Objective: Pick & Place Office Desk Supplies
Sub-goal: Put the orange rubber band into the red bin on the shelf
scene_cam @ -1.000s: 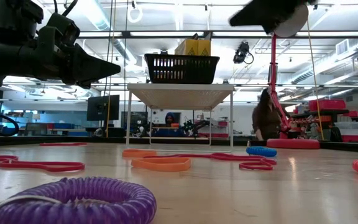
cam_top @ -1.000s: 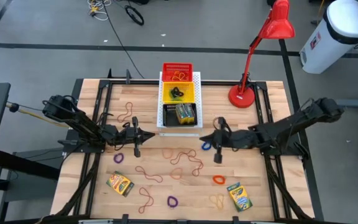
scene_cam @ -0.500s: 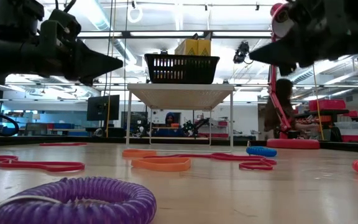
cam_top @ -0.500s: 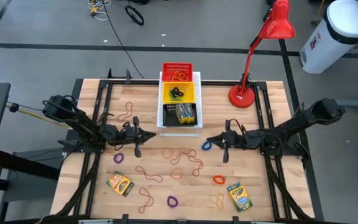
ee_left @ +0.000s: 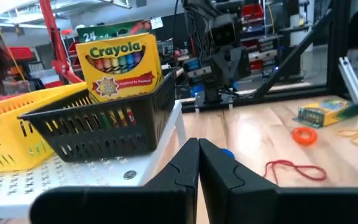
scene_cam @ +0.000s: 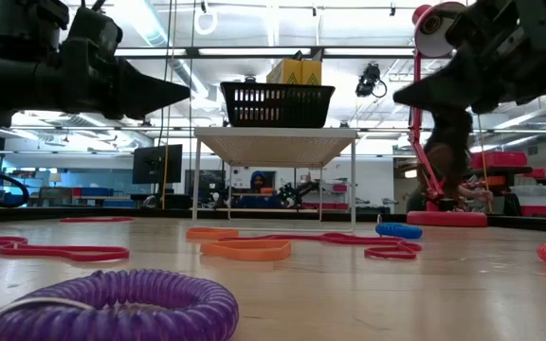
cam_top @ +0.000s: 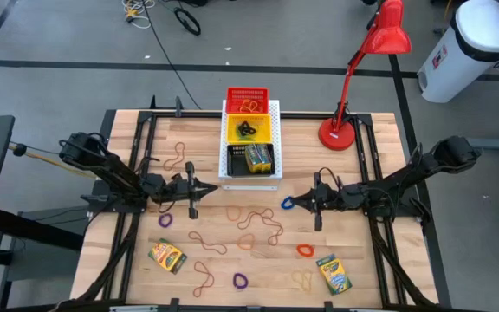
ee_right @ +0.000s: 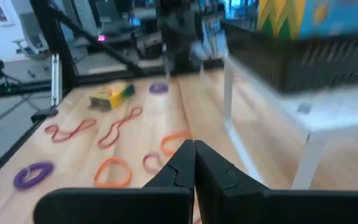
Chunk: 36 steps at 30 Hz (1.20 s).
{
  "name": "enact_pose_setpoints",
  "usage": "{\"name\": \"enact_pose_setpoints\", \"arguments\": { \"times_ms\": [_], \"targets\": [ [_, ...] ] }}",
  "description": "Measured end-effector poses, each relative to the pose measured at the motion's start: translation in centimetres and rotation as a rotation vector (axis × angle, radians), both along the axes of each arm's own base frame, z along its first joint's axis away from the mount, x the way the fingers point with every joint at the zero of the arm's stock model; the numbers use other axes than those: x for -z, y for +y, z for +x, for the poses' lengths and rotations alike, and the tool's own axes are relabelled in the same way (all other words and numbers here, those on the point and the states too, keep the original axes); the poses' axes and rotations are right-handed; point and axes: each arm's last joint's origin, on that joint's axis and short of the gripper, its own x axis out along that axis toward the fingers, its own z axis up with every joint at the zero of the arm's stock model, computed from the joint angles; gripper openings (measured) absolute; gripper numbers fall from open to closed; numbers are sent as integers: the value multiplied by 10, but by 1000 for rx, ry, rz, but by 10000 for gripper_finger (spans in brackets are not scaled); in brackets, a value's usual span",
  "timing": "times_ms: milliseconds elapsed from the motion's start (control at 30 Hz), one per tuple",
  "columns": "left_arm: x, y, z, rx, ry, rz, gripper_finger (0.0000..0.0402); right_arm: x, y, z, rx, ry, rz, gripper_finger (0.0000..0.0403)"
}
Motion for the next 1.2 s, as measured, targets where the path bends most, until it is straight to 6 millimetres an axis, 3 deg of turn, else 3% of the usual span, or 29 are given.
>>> {"name": "enact_pose_setpoints", "arguments": {
  "times_ms": [133,233,567,700,967,1200],
  "targets": [
    [1,-1,2,32,-11,-148,19,4,6,3,0,136,-4,5],
    [2,-3,8,34,33,-150,19,3,12,4,30,191,-45,5],
    [13,-37,47,133,486,-63,9,-2,21,4,-4,167,-88,5],
    [19,-56,58,125,652,-87,42,-3,21,4,-9,160,-106,5],
    [36,-74,79,42,723,-100,127,-6,21,5,-14,135,-118,5],
    [50,-73,99,-3,752,-132,136,-6,21,5,-4,126,-70,5]
  ]
}}
